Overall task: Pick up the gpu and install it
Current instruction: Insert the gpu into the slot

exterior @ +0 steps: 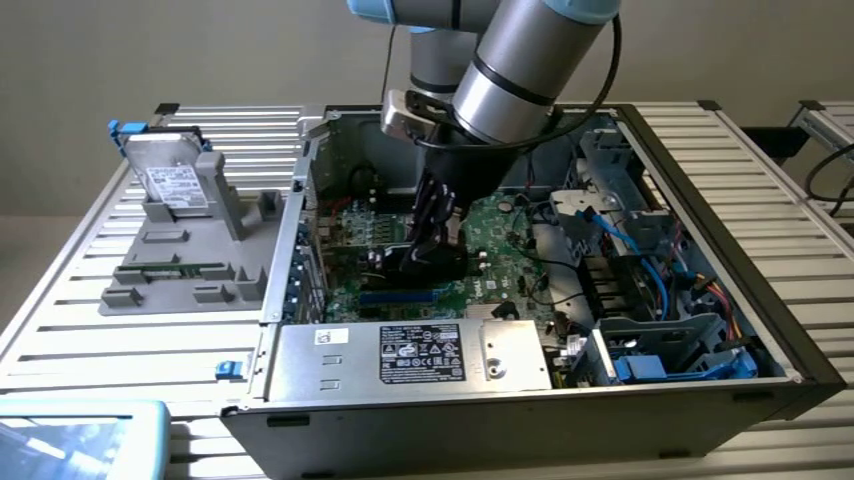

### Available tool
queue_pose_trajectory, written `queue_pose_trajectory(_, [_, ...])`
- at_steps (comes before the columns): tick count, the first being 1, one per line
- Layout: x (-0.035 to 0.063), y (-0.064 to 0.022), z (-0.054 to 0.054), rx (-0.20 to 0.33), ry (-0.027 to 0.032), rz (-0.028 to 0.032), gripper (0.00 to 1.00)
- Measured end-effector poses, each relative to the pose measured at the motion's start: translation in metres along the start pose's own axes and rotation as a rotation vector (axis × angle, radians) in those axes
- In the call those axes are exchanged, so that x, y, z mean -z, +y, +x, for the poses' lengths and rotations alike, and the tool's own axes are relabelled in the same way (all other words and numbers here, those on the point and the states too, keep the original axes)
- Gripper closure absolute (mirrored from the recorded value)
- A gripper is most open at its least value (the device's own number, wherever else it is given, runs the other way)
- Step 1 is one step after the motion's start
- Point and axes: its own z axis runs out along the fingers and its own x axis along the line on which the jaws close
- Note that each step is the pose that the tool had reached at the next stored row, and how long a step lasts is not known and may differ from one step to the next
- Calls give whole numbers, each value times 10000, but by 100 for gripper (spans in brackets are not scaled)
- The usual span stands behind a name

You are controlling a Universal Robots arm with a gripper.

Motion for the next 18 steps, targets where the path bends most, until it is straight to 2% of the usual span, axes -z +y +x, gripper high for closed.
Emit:
queue_pose_trajectory(12, [-72, 40, -2, -142, -54, -15, 72])
queue_pose_trajectory(18, [-80, 37, -3, -209, -81, -48, 72])
